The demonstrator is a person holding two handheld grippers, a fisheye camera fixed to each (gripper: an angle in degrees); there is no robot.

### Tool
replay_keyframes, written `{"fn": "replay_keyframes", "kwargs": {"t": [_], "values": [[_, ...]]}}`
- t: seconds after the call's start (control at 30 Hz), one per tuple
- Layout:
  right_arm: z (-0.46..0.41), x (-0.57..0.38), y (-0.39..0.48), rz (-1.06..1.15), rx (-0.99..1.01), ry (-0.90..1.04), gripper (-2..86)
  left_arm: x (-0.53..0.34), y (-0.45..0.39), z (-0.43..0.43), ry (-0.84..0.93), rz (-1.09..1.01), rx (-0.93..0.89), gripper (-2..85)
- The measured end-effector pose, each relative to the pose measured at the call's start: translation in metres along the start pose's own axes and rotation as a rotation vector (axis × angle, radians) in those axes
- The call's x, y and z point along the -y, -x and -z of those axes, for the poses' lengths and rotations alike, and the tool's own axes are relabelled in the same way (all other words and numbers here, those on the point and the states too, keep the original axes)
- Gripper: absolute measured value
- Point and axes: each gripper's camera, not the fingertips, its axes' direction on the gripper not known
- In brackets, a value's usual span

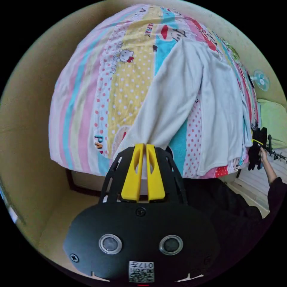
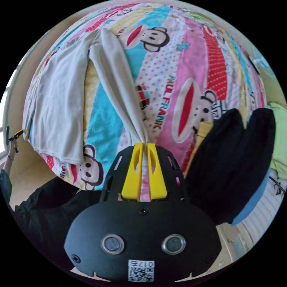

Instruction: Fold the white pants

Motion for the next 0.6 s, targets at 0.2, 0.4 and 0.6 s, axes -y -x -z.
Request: {"fn": "replay_keyframes", "kwargs": {"t": [0.2, 0.4, 0.6], "values": [[0.065, -0.027, -0.082, -0.27, 0.082, -0.219, 7.7, -0.06, 0.144, 0.123, -0.344, 0.464, -0.066, 6.4], [-0.024, -0.038, -0.013, -0.16, 0.62, -0.155, 13.3, -0.058, 0.086, 0.069, -0.215, 0.272, -0.457, 11.3], [-0.11, -0.062, 0.02, -0.123, 0.851, 0.002, 6.2, -0.053, 0.015, 0.012, -0.006, -0.017, -0.356, 3.5]]}}
